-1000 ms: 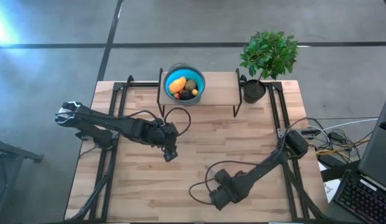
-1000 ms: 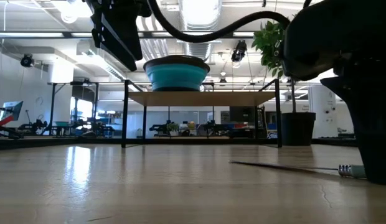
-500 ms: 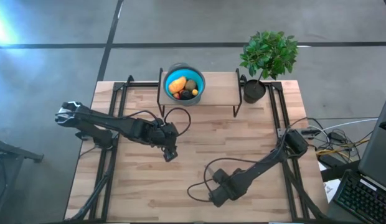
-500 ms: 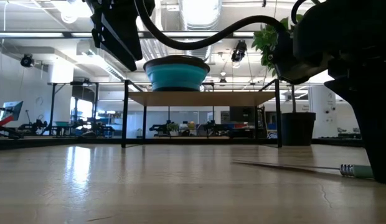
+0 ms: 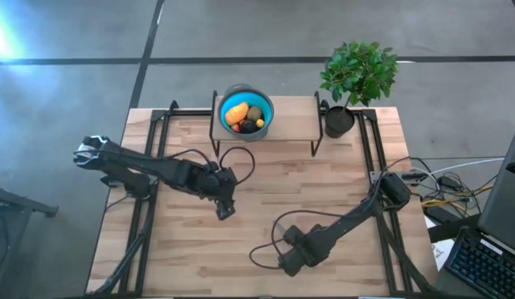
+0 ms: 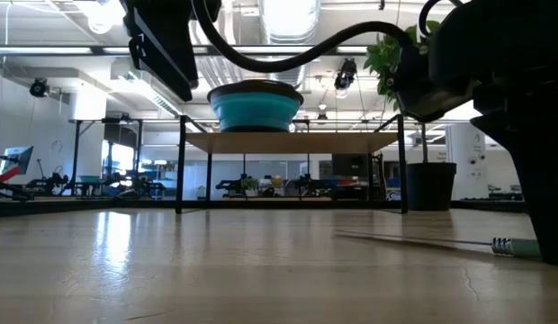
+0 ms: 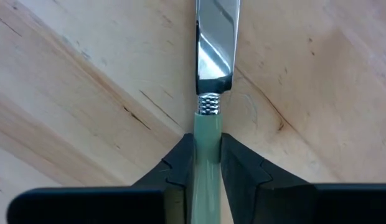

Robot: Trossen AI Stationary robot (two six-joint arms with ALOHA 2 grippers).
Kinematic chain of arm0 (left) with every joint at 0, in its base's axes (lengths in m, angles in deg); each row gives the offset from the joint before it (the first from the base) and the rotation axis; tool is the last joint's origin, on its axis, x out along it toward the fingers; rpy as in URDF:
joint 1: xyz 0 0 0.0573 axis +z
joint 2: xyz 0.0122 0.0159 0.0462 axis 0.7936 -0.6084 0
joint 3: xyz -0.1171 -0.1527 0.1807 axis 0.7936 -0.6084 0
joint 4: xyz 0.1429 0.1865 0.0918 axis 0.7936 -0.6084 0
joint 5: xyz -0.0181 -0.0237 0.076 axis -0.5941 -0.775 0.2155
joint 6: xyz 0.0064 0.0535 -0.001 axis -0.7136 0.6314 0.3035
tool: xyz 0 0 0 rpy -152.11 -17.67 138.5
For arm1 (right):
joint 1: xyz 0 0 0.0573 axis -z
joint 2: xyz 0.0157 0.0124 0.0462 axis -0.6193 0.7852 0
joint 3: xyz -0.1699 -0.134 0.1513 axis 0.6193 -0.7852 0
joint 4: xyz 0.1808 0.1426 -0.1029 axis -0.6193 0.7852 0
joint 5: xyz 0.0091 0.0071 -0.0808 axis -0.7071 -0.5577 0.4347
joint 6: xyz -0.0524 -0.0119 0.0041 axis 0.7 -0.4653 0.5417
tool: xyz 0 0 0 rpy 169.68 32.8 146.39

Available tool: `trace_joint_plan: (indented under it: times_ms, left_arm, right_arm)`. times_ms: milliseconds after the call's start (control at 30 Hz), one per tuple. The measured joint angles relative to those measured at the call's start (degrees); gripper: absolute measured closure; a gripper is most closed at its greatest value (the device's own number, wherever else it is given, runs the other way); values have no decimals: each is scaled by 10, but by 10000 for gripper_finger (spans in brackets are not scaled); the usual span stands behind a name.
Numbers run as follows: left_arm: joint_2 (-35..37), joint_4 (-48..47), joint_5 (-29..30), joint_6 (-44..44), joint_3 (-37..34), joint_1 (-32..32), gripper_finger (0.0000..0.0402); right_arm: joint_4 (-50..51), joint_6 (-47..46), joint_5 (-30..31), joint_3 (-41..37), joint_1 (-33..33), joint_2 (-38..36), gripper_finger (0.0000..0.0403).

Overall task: Pick & Place Fruit
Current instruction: Put the green knife on the shelf

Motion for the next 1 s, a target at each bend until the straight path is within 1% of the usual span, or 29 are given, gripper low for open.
trace_joint_plan:
  times_ms: [133, 233, 300, 433, 533, 700, 800, 900, 1000]
  left_arm:
    - [0, 6, -1, 0, -6, -21, 126]
    - [0, 34, -10, -11, -32, -42, 126]
    - [0, 84, -20, -28, -58, -55, 126]
    - [0, 238, -41, -30, -124, -79, 126]
    - [0, 362, -40, 4, -170, -94, 126]
    - [-2, 483, -39, 104, -232, -102, 126]
    - [-2, 515, -41, 158, -253, -103, 126]
    - [-4, 516, -41, 197, -258, -103, 126]
    - [-21, 525, -42, 223, -259, -103, 126]
  right_arm:
    - [0, 5, 6, 0, 0, -1, 349]
    - [1, 5, 12, 1, 0, -1, 348]
    - [1, 5, 13, 2, 0, -1, 346]
    - [0, 16, 15, 2, 0, -1, 346]
    - [-2, 26, 15, 2, 0, -2, 349]
    - [-8, 49, 17, 1, 0, -2, 343]
    - [-10, 63, 18, 1, 0, -2, 342]
    - [-12, 75, 18, 1, 0, -2, 345]
    - [-14, 84, 18, 1, 0, -2, 347]
